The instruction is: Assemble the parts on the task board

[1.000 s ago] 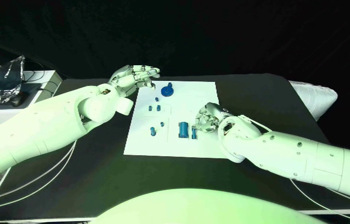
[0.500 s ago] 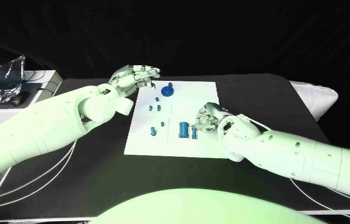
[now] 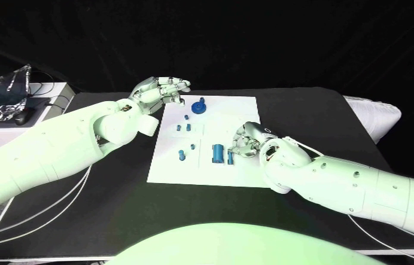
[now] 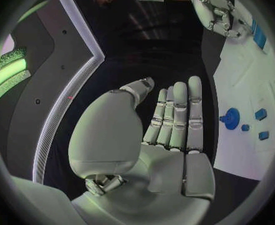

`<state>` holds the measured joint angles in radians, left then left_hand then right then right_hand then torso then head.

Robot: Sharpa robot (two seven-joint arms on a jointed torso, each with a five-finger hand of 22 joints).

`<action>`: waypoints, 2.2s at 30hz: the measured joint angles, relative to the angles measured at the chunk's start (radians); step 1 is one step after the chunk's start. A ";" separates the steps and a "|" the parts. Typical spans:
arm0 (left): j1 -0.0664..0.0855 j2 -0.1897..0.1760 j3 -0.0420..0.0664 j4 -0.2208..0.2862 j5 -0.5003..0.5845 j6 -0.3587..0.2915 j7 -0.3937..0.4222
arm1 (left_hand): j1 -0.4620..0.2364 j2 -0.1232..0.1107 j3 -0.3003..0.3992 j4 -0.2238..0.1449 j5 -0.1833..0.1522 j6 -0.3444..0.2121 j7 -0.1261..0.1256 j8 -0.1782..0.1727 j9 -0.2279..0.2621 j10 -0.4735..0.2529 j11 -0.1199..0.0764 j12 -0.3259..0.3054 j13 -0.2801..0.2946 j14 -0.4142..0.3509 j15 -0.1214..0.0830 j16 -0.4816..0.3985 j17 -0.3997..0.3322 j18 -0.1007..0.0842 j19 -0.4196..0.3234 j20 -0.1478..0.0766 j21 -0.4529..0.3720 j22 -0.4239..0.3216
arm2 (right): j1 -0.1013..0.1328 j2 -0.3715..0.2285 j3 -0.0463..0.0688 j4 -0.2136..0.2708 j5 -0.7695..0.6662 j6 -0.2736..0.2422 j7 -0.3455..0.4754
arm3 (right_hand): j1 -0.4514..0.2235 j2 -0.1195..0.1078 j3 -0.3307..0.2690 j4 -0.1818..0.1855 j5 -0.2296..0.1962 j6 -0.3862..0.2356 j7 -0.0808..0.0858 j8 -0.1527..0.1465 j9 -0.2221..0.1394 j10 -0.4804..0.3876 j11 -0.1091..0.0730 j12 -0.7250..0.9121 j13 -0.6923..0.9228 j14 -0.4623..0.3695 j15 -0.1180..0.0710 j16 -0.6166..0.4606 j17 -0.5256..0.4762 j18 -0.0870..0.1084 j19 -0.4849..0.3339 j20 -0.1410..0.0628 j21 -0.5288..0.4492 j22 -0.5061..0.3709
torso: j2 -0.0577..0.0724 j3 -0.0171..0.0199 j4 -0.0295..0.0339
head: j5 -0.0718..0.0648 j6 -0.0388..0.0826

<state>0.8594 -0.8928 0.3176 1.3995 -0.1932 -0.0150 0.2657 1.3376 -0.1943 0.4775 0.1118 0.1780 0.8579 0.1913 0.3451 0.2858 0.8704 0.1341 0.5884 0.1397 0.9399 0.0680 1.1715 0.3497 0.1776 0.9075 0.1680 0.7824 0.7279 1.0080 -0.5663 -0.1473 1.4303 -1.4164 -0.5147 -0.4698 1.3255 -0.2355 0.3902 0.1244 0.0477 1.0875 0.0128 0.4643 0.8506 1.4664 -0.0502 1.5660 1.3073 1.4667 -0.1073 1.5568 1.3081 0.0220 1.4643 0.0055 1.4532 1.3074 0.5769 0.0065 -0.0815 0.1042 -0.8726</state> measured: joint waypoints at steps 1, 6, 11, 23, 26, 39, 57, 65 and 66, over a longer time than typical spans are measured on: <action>0.000 0.000 0.000 0.000 0.000 0.000 0.000 | 0.000 0.000 0.000 0.000 0.000 0.000 0.000 0.000 0.000 0.000 0.000 0.000 0.000 0.000 0.000 0.000 0.000 0.000 0.000 0.000 0.000 0.000 | 0.000 -0.004 0.000 0.003 -0.001 -0.004 0.002 | 0.000 0.000 0.000 0.000 0.000 0.000 0.000 0.000 0.000 0.000 0.000 0.000 0.000 0.000 0.000 0.000 0.000 0.000 0.000 0.000 0.000 0.000 | 0.000 -0.0001 0.0000 | 0.000 0.000; 0.000 0.000 0.000 0.000 0.000 0.000 0.000 | 0.000 0.000 0.000 0.000 0.000 0.000 0.000 0.000 0.000 0.000 0.000 0.000 0.000 0.000 0.000 0.000 0.000 0.000 0.000 0.000 0.000 0.000 | -0.002 -0.023 -0.002 0.016 -0.001 -0.016 0.005 | 0.013 0.010 0.000 0.000 0.001 -0.001 0.001 0.000 0.000 0.000 0.000 0.000 0.000 0.000 0.000 0.000 0.000 0.000 0.000 0.000 0.000 0.000 | 0.000 -0.0001 0.0002 | 0.000 0.000; 0.000 0.000 0.000 -0.001 -0.001 0.000 0.000 | 0.000 0.000 0.000 0.000 0.000 0.000 0.000 0.000 0.000 0.000 0.000 0.000 0.000 0.000 0.000 0.000 0.000 0.000 0.000 0.000 0.000 0.000 | -0.004 -0.035 -0.003 0.031 -0.001 -0.031 0.008 | 0.014 0.003 0.000 0.000 0.001 -0.001 0.001 0.004 -0.001 0.000 0.000 0.000 0.001 0.000 0.000 0.000 0.000 0.000 0.000 0.000 0.005 0.000 | 0.000 -0.0001 0.0000 | -0.001 0.000; 0.000 0.001 0.000 -0.004 -0.001 0.000 0.000 | 0.000 0.000 0.000 0.000 0.000 0.000 0.000 0.000 0.000 0.000 0.000 0.000 0.000 0.000 0.000 0.000 0.000 0.000 0.000 0.000 0.000 0.000 | -0.004 -0.078 0.006 0.076 0.006 -0.106 0.045 | 0.009 0.006 -0.013 0.013 0.001 -0.012 0.001 0.004 -0.001 0.000 0.000 0.000 0.001 0.000 0.000 0.000 0.000 0.000 0.000 0.000 0.012 0.001 | 0.001 -0.0001 0.0010 | -0.002 0.000; 0.000 0.001 0.000 -0.005 -0.001 0.000 0.000 | 0.000 0.000 -0.003 0.003 0.000 0.000 0.000 0.000 0.000 0.000 0.000 0.000 0.000 0.000 0.000 0.000 0.000 0.000 0.004 -0.004 0.000 0.000 | 0.003 -0.104 0.013 0.086 0.033 -0.146 0.077 | 0.008 0.007 -0.022 0.022 0.001 -0.032 0.006 0.004 -0.008 0.000 0.000 0.000 0.001 0.000 0.000 0.000 0.000 0.000 0.000 0.000 0.004 0.001 | 0.001 -0.0012 0.0003 | -0.001 0.000; -0.006 0.051 0.000 -0.055 0.004 -0.068 0.043 | 0.031 0.005 0.011 0.023 0.000 0.018 -0.026 0.017 -0.004 0.071 -0.023 0.014 -0.009 -0.078 -0.009 -0.066 -0.023 0.000 -0.037 -0.003 -0.057 -0.025 | 0.049 -0.153 0.041 -0.023 0.550 -0.195 0.465 | 0.059 0.030 0.079 0.031 0.070 -0.161 0.080 -0.061 -0.083 -0.207 0.064 -0.519 -0.067 -0.020 0.056 -0.188 -0.100 0.097 -0.078 0.044 -0.652 0.000 | -0.024 -0.0037 -0.0193 | 0.009 0.000; -0.011 0.133 -0.001 -0.198 0.051 -0.207 0.143 | -0.045 0.039 -0.094 0.020 -0.046 -0.229 -0.065 -0.140 -0.118 0.055 0.001 -0.484 -0.092 -0.297 0.040 -0.836 -0.218 -0.040 -0.318 0.028 -0.542 -0.399 | 0.054 -0.088 0.089 -0.242 0.986 -0.051 0.829 | -0.068 0.102 0.073 -0.122 0.020 -0.378 0.130 -0.323 -0.453 -0.444 0.134 -1.400 -1.000 -0.453 0.148 -1.185 -0.917 0.115 -0.500 0.102 -1.363 -0.475 | -0.058 0.0020 -0.0399 | 0.014 0.001; 0.024 0.129 -0.063 -0.136 0.058 -0.245 0.142 | -0.495 0.155 -0.378 -0.078 -0.144 -0.695 -0.159 -0.292 -0.242 -0.617 -0.100 -0.562 -0.127 -0.774 -0.040 -1.085 -0.316 -0.129 -0.755 -0.118 -0.721 -0.643 | 0.052 -0.117 0.102 -0.160 1.022 -0.072 0.830 | -0.539 0.200 -0.272 -0.124 -0.029 -0.907 0.023 -0.428 -0.749 -1.120 0.072 -1.524 -1.229 -1.124 0.118 -1.462 -1.208 0.015 -1.192 0.022 -1.430 -1.090 | -0.055 0.0005 -0.0290 | -0.001 0.032; 0.032 0.128 -0.076 -0.122 0.061 -0.257 0.143 | -0.599 0.160 -0.392 -0.082 -0.149 -0.718 -0.163 -0.299 -0.248 -0.653 -0.105 -0.566 -0.129 -0.797 -0.044 -1.097 -0.320 -0.141 -0.777 -0.125 -0.729 -0.655 | 0.051 -0.123 0.105 -0.142 1.034 -0.077 0.833 | -0.640 0.205 -0.288 -0.124 -0.029 -0.932 0.018 -0.433 -0.763 -1.168 0.069 -1.530 -1.240 -1.172 0.117 -1.475 -1.222 0.015 -1.230 0.019 -1.433 -1.120 | -0.054 0.0001 -0.0264 | -0.004 0.040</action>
<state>0.8909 -0.7645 0.2419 1.2772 -0.1326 -0.2718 0.4090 0.7387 -0.0340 0.0852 0.0294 0.0292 0.1398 0.0279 0.0457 0.0376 0.2178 0.0291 0.0228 0.0107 0.1428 0.0237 0.0743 0.0296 0.0365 0.1308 0.0431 0.0535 0.0730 1.0592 -0.6893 -0.0425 1.2880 -0.3829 -0.5921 0.3631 0.6857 -0.0305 0.1018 0.0004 0.0192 0.1555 0.0307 0.0309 0.0877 0.2983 0.0186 0.0360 0.0671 0.2948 0.0094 0.0813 0.0860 0.0372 0.2347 0.0242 0.0202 0.1874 0.5224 0.0066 -0.1079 0.1005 -0.8328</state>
